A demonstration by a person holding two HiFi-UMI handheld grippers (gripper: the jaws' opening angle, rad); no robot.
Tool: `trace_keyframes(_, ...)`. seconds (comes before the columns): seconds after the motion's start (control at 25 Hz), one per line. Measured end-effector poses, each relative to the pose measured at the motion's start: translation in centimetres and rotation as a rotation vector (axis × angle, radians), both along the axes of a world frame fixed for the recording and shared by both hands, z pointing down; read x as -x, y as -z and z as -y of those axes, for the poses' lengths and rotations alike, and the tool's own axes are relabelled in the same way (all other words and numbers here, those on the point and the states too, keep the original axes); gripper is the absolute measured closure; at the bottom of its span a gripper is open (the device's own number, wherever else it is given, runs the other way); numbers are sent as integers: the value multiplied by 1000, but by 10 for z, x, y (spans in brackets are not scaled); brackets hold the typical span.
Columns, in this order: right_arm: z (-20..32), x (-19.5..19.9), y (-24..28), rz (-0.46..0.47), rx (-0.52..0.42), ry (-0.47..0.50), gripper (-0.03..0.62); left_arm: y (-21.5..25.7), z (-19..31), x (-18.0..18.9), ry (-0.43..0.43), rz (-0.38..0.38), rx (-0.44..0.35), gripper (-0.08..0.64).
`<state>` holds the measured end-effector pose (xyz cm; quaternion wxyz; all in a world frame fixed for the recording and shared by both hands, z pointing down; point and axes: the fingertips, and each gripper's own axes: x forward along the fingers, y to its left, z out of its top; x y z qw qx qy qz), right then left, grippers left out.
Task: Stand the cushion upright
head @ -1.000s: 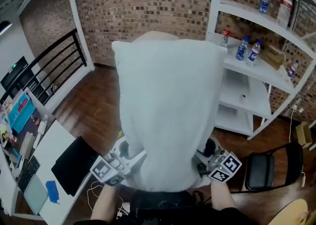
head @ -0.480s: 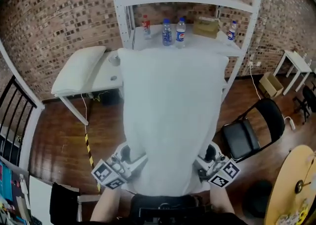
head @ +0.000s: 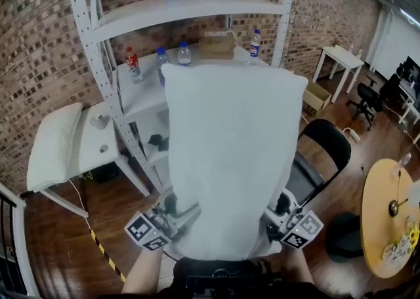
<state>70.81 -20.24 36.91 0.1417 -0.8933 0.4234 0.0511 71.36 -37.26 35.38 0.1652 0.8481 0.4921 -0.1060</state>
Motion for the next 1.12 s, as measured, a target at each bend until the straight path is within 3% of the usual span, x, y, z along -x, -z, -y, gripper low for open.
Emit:
trace_keyframes(0.32,-26,-25,-7,22,42,-291,314,-21,-39,-75,-297,25,38,298)
trace_keyframes(0.48,-78,-19,-45,12,22,-446,314,-50,-100,-92,-434,7,12,298)
trace_keyframes(0.6,-129,-10,-49,51,-9,-526,314,-46,-158,-95,-519,33,-2,298)
trace_keyframes(0.92,-272,-32,-34,36,-113,-626,314,-12,-311,-132,-614,-1,-84,298)
trace_keyframes(1.12,-366,-51,-18,18,-91,-648,314,2,-407,-154,-641,-11,-68,298)
